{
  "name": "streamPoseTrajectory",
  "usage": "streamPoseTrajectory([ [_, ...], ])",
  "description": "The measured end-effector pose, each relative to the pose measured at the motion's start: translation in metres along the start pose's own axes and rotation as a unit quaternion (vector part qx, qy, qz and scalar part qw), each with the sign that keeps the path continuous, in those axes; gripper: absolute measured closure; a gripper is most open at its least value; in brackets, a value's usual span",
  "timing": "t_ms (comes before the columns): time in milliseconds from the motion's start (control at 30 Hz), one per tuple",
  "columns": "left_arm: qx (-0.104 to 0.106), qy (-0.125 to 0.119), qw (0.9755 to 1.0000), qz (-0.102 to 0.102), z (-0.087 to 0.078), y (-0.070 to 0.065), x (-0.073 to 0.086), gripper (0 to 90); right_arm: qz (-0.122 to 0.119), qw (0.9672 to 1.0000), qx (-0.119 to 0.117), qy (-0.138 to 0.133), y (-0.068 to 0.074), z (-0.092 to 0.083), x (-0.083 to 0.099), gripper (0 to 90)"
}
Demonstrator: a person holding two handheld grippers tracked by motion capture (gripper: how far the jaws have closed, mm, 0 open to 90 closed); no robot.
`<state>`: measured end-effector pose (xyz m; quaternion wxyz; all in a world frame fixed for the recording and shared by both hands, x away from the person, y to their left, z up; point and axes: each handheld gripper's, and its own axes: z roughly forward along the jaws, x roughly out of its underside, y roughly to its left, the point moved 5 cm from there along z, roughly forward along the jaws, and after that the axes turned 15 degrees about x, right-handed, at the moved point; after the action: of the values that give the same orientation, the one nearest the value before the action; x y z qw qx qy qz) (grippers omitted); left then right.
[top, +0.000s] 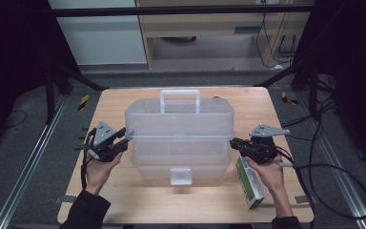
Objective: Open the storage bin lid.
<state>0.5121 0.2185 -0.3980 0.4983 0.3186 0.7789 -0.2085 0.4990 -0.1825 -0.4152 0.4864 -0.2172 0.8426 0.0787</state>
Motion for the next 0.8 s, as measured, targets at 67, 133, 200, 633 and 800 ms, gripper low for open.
streamPoseTrajectory([
  [67, 0.000, 0.000, 1.0000, -0.001, 0.000, 0.000, 0.000, 69.3, -0.003, 1.0000, 0.001, 0.009, 0.002, 0.002, 0.002, 76.9],
  [133, -0.001, 0.001, 1.0000, -0.001, 0.000, 0.000, 0.000, 69.4, -0.011, 0.9998, 0.008, 0.018, 0.003, 0.005, 0.005, 75.5],
  [200, -0.001, 0.001, 1.0000, -0.001, 0.000, 0.000, 0.000, 69.4, -0.011, 0.9998, 0.006, 0.018, 0.003, 0.008, 0.007, 74.7],
  [633, -0.001, 0.000, 1.0000, -0.005, 0.000, 0.000, 0.000, 69.4, -0.004, 0.9988, 0.002, 0.048, 0.005, 0.015, 0.020, 72.5],
  [800, -0.001, 0.000, 1.0000, -0.008, 0.000, 0.000, -0.001, 69.5, 0.000, 0.9987, 0.000, 0.052, 0.005, 0.016, 0.021, 73.6],
])
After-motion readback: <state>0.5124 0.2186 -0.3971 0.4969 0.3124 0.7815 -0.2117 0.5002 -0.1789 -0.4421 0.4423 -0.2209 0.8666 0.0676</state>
